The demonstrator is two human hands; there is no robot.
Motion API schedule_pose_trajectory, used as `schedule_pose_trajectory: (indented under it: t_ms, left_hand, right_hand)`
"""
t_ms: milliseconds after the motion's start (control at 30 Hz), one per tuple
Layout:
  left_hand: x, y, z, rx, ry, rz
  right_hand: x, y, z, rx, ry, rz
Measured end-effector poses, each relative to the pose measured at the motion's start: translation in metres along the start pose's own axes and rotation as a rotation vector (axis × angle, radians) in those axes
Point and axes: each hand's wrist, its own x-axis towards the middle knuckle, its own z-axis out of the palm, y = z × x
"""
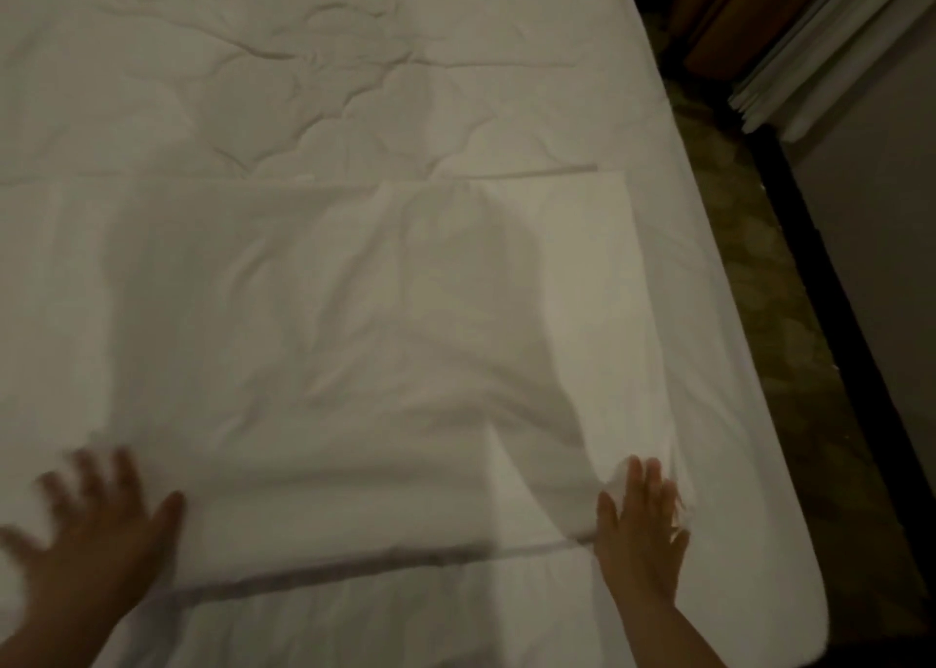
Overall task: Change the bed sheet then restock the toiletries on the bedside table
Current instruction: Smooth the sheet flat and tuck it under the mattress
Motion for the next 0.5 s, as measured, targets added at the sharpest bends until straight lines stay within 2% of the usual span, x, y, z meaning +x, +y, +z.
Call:
schedule_pose_trajectory:
  t_ms: [33, 67, 133, 200, 300, 400, 467, 500]
  left_hand:
    - [-0.007, 0.022, -0.006, -0.031, 0.025, 0.098]
    - [-0.019, 0.05, -0.005, -0.005, -0.019, 0.202]
    - [-0.034, 0.084, 0.01, -0.07, -0.092, 0.341]
    - [-0.042, 0.09, 0.018, 0.013, -0.128, 0.354]
    - [-0.038, 0.066, 0.033, 0.018, -0.072, 0.307]
    - [-0.039, 0.07, 0.026, 0.022, -0.085, 0.195]
    - [-0.04, 0.087, 0.024, 0.021, -0.097, 0.232]
    - [-0.044, 0.101, 0.031, 0.066, -0.074, 0.331]
  right_hand:
    - [0.0, -0.004, -0.006, 0.103, -0.014, 0.13]
    - [0.005, -0.004, -0.006, 0.202, 0.041, 0.207]
    - [0.014, -0.008, -0.009, 0.316, 0.133, 0.286]
    - [0.026, -0.007, -0.018, 0.34, 0.141, 0.293]
    - [0.055, 0.0, -0.04, 0.351, 0.047, 0.251]
    - [0.085, -0.002, -0.061, 0.518, -0.048, 0.187]
    - [0.095, -0.014, -0.074, 0.631, -0.106, 0.206]
    - [0.098, -0.019, -0.081, 0.661, -0.135, 0.226]
